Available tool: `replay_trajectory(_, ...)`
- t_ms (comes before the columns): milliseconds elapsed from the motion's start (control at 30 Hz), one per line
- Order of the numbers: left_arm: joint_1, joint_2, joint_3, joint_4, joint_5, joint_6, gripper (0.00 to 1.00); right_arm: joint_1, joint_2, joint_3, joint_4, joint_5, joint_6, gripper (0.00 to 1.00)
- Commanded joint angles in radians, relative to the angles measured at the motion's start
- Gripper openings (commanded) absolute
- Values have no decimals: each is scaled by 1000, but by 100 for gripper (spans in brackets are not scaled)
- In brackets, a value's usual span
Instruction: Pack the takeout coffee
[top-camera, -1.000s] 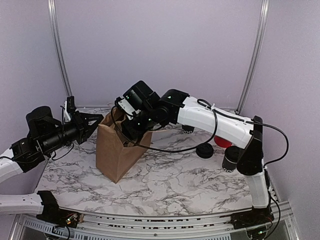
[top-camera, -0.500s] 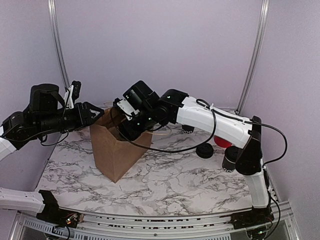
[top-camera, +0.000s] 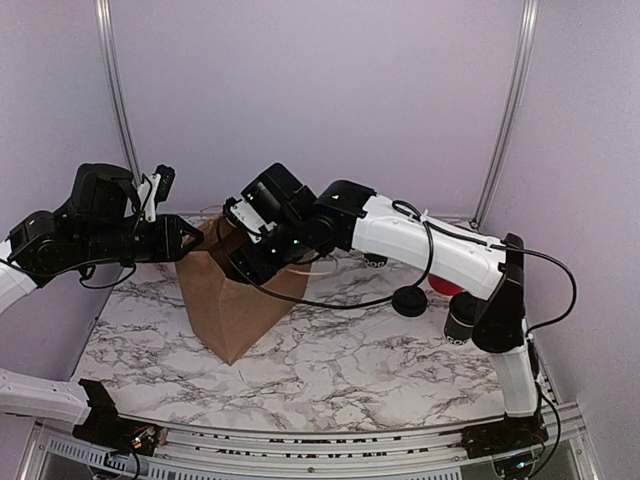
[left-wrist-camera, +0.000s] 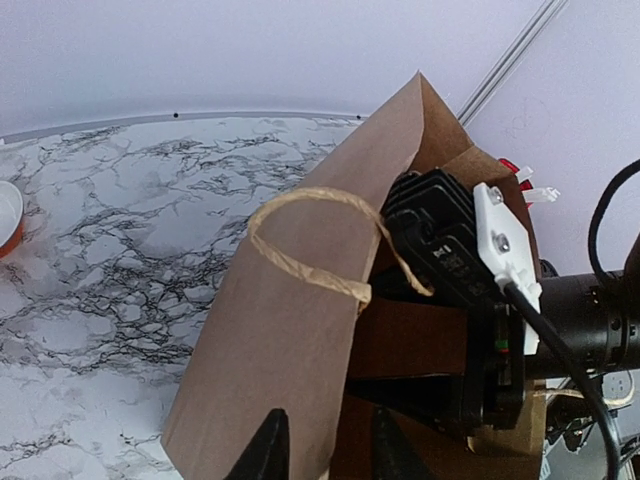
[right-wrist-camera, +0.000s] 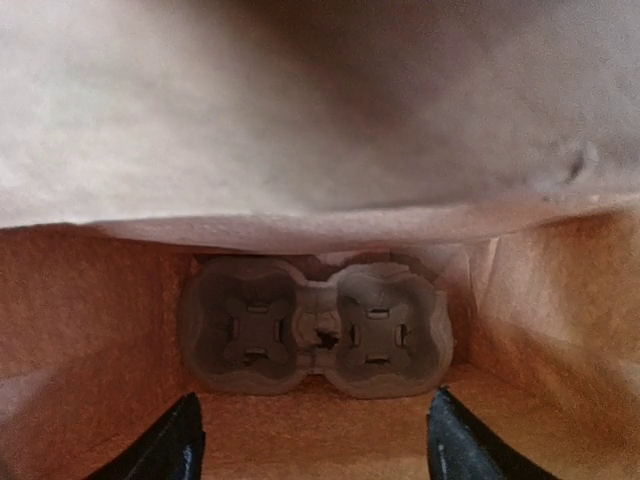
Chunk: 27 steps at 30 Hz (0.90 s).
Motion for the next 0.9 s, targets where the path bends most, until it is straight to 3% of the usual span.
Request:
replay_trajectory(0,3,1,17,-42,-19,15,20,39,-76,29,-3,64,-2,79)
replay_trajectory(367,3,7,23,-18,15,-18,1,79,-205,-17,31,174,-7,87)
replay_trajectory(867,3,-20,-23,65,28,-180,0,90,-443,-313,225,209,24,89)
